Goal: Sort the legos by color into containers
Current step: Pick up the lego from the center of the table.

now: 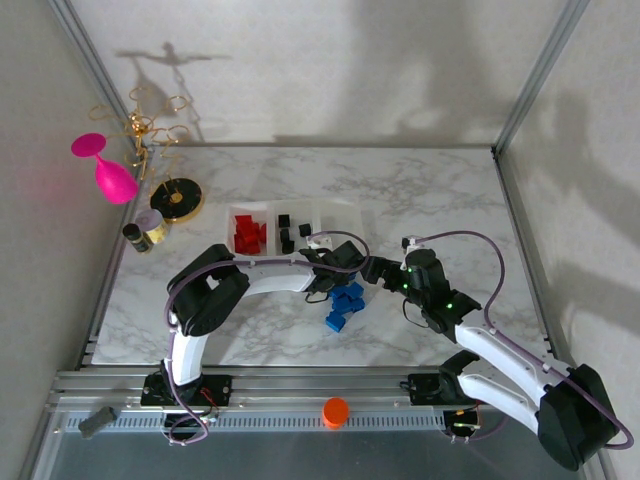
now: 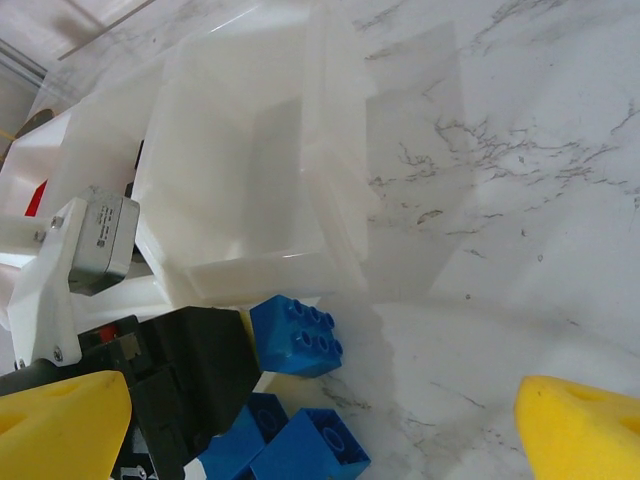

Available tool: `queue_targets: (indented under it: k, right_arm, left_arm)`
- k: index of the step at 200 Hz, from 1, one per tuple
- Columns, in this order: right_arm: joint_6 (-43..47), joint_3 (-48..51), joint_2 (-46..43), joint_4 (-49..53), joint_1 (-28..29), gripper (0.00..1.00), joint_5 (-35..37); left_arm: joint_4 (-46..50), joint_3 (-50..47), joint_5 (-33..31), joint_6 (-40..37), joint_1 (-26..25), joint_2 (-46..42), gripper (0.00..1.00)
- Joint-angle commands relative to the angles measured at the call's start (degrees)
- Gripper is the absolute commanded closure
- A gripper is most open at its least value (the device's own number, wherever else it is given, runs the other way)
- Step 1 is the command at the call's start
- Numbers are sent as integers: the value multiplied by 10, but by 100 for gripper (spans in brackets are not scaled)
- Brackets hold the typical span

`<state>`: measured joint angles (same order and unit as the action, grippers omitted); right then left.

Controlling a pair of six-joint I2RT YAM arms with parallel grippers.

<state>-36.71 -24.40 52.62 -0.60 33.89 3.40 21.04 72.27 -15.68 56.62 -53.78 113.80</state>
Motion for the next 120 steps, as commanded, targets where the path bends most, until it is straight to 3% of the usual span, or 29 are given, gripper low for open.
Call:
queue_targets:
  k: [1, 20, 70, 120]
  right_arm:
    - [2, -9, 1, -13, -1, 1, -3]
    - [2, -9, 0, -13, -1, 1, -4]
    - [46, -38, 0, 10, -1, 1, 10]
    - [57, -57, 29, -2, -1, 1, -11]
  left_arm:
    - [11, -5, -16, -4, 3, -9, 71]
    - [18, -8, -16, -6, -2, -25, 75]
    - [42, -36, -18, -10, -26, -96, 76]
    - [67, -39, -43, -35, -18, -186, 76]
